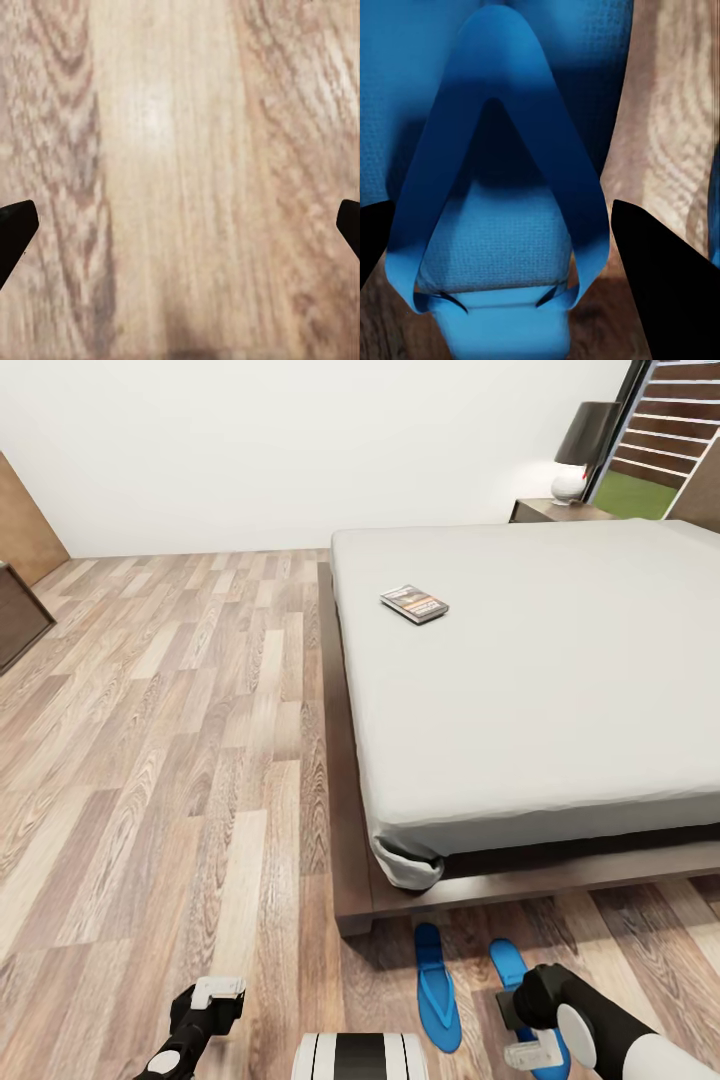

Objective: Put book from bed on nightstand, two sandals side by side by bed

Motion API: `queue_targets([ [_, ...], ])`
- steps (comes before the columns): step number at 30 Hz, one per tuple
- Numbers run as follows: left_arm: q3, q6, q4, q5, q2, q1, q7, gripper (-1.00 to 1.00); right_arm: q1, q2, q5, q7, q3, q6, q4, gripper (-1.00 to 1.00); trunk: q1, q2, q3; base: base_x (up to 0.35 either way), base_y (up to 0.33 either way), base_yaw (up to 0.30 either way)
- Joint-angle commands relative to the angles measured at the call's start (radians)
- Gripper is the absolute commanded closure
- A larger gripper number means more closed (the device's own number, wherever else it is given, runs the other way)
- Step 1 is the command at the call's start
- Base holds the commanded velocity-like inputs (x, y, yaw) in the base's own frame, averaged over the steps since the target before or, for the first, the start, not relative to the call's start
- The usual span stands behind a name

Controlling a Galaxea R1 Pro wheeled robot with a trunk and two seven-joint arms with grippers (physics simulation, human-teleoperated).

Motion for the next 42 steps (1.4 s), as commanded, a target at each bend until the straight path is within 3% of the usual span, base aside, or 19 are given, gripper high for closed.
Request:
queue_targets([
  [1, -0.009, -0.003, 0.000, 0.007, 0.001, 0.000, 0.006, -1.00, -0.001, -0.001, -0.003, 0.003, 0.005, -0.002, -0.001, 1.00, 0.000, 0.000, -0.001, 0.008, 0.057, 0.000],
  [18, -0.010, -0.003, 0.013, 0.007, 0.001, 0.000, 0.006, -1.00, -0.001, -0.004, -0.005, -0.037, 0.007, 0.001, 0.002, 1.00, 0.000, 0.000, -0.001, 0.003, 0.010, 0.000],
  [42, -0.008, -0.003, 0.024, 0.007, 0.001, -0.001, 0.006, -1.00, -0.001, -0.010, -0.003, -0.040, 0.008, 0.002, 0.004, 1.00, 0.000, 0.000, -0.001, 0.054, 0.045, 0.000],
])
